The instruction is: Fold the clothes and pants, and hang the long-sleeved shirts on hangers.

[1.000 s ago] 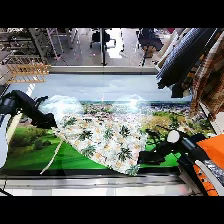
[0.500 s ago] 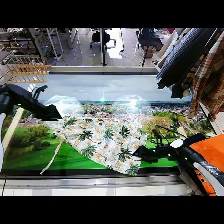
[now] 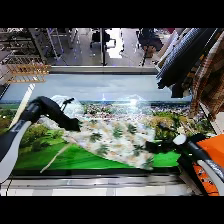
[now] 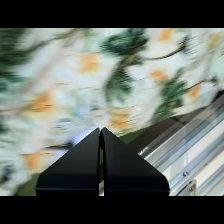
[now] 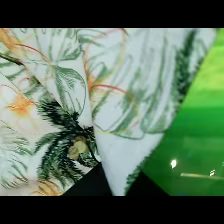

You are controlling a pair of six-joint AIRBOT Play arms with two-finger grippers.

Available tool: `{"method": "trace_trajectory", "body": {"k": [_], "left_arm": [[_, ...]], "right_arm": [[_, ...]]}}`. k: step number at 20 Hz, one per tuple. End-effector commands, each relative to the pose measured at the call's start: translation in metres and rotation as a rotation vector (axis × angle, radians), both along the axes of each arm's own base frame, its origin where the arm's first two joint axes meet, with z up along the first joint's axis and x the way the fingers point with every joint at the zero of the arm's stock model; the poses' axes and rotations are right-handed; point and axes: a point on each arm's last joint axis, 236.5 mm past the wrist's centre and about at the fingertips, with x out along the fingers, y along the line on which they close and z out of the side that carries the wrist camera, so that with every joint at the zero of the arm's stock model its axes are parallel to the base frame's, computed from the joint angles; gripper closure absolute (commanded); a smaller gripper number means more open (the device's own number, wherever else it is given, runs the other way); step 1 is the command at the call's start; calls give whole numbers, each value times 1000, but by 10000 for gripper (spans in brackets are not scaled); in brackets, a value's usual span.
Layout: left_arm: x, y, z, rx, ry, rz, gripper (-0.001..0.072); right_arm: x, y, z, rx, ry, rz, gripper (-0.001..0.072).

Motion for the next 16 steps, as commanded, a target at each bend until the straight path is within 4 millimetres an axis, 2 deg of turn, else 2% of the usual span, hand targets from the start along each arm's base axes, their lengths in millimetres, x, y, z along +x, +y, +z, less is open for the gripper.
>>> {"method": "trace_trajectory", "body": {"k": [1, 2, 3, 5, 7, 8, 10, 11, 13, 15, 16], "left_arm": [[-14, -27, -42, 25, 14, -19, 700], [-14, -36, -52, 34, 25, -10, 700], [-13, -44, -62, 43, 33, 6, 700], [-6, -57, -73, 54, 3, 25, 700], [6, -54, -53, 43, -28, 27, 700], [15, -47, -29, 27, -55, 31, 700], [29, -22, 35, -5, -120, 40, 700], [31, -6, 68, -14, -159, 45, 700], [25, 25, 123, -18, -235, 74, 700], [18, 51, 159, -9, -310, 123, 700], [16, 62, 172, -3, -346, 150, 700]], "right_arm": [[-10, -89, 58, -310, -34, -59, 705], [-5, -87, 77, -303, -67, -59, 705], [5, -71, 97, -257, -115, -53, 705], [28, -22, 130, -142, -213, 0, 705], [38, 35, 146, -71, -233, 78, 706], [38, 68, 147, -54, -223, 146, 706], [41, 137, 141, -20, -214, 269, 706], [44, 179, 135, -3, -222, 334, 706], [50, 256, 115, 22, -228, 436, 705], [51, 321, 87, 45, -185, 519, 703], [48, 347, 81, 78, -152, 556, 671]]}}
